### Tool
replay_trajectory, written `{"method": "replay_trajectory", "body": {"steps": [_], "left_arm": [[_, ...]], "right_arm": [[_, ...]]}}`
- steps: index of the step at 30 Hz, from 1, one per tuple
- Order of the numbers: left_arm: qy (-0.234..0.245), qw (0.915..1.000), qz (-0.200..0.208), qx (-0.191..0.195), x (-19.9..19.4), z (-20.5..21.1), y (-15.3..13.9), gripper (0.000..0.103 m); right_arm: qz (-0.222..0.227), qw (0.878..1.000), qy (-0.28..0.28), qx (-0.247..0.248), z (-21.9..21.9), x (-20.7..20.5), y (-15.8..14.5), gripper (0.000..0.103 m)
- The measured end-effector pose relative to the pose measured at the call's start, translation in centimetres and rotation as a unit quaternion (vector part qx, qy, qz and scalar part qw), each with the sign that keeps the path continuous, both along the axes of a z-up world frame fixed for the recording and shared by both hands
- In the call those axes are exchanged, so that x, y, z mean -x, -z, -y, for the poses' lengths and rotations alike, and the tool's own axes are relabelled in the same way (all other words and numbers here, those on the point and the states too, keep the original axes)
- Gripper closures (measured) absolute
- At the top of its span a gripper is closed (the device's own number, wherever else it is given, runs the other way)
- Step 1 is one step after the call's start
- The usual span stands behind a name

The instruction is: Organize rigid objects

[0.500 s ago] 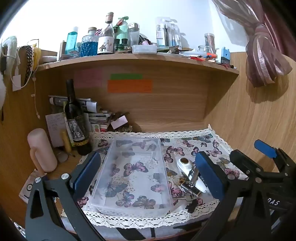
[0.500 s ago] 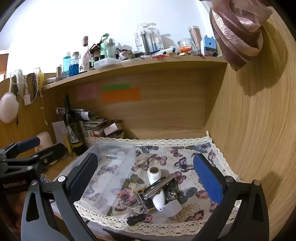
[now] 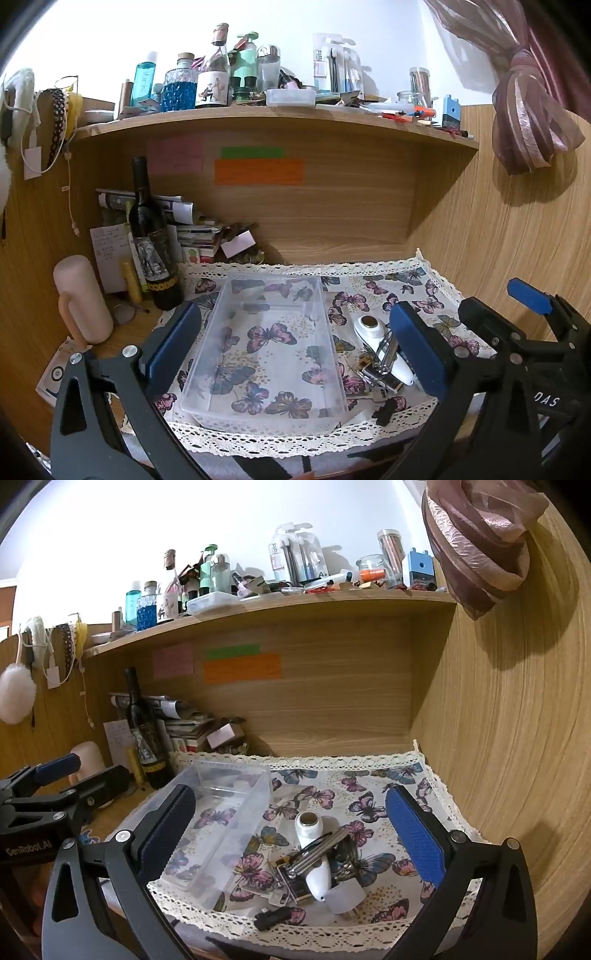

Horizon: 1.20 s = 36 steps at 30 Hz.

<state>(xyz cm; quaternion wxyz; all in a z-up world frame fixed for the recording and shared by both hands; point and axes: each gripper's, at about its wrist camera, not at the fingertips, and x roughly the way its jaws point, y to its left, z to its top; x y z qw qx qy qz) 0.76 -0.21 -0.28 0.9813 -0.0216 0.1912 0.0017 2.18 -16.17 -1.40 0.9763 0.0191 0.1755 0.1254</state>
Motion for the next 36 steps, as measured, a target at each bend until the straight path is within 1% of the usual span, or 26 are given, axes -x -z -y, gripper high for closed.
{"method": "replay_trajectory", "body": {"steps": [8,15,36], "left_arm": [[0.005,1.0,0.0,0.002,0.3,-0.46,-0.33,0.0],[0.004,0.9999,0.008,-0.007,0.55,-0.4,-0.55,0.0],[0.005,0.9999,0.011,-0.011,0.63,-0.23,-0.86,0.0]], "right_arm": [[0.0,1.0,0.0,0.0,-0.02,-0.04,-0.03,0.0],[0.0,1.0,0.0,0.001,-0.05,-0.05,-0.04,0.0],[0.0,1.0,0.0,0.0,0.0,-0.1,0.01,0.0]]}}
